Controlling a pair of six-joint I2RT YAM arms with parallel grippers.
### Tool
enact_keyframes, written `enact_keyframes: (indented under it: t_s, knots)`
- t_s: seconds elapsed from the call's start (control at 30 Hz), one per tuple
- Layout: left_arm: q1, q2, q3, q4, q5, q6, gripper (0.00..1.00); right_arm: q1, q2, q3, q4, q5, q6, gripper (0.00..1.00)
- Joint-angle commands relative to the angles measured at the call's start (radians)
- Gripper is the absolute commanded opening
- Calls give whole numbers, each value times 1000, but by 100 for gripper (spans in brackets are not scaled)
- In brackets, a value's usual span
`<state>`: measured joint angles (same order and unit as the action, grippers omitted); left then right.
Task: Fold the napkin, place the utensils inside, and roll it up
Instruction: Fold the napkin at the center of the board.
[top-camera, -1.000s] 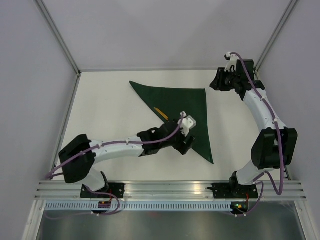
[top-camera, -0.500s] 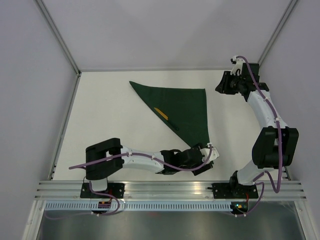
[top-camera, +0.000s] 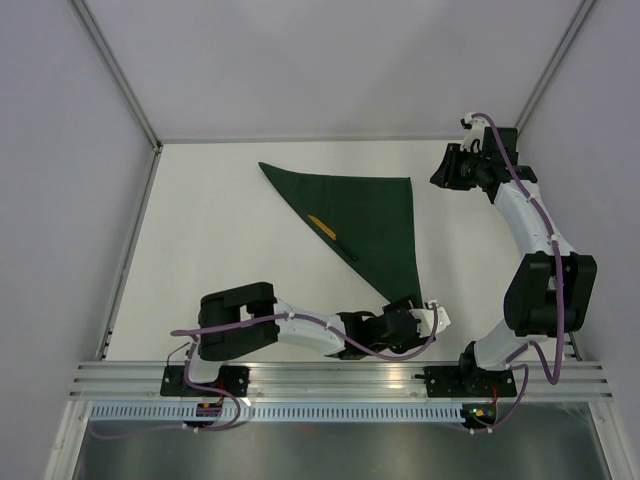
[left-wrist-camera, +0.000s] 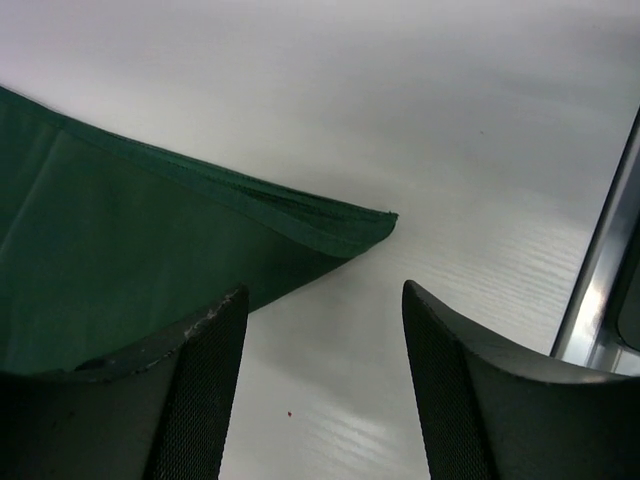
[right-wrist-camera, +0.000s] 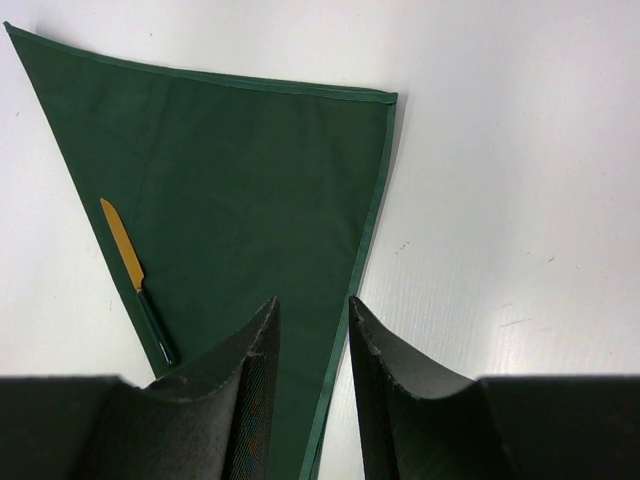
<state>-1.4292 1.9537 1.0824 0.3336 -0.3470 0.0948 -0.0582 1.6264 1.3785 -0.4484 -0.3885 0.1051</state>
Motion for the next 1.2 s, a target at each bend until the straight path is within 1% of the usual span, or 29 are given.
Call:
enact_keyframes:
  t_s: [0.0,0.2,0.67,0.7,0.83,0.87,0.93,0.97,1.0,1.03,1.1,1.13,1.17]
  knots:
    - [-16,42,51,99,-61,63,66,-2,-3,-6,5,-9,31,39]
    - [-28,83,70,117,-86,100,64,-3,-10,-19,17,-18,31,39]
    - [-50,157,99,177,-130,157,64,-8,-14,-29,27,-27,38,38]
    - [-50,162,102,176,-133,158,63,-8,-14,-29,27,-29,39,37]
    - [-50,172,111,176,-136,171,54,-9,-14,-30,30,-30,39,36]
    - [-50,175,111,177,-138,172,49,-8,-14,-30,28,-30,39,36]
    - [-50,177,109,180,-141,172,44,-9,-14,-30,30,-32,39,36]
    - [-50,177,109,183,-144,171,38,-8,-14,-32,30,-32,39,36]
    - [-50,178,113,185,-145,171,35,-9,-14,-30,28,-32,39,36]
    - [-50,180,114,183,-148,171,26,-9,-14,-32,30,-32,39,35]
    - [-50,180,119,186,-155,174,19,-9,-14,-32,31,-32,39,34]
    - [-50,180,119,186,-155,174,12,-9,-14,-33,31,-32,39,34]
    - [-50,177,119,188,-159,174,11,-9,-13,-33,31,-33,39,34]
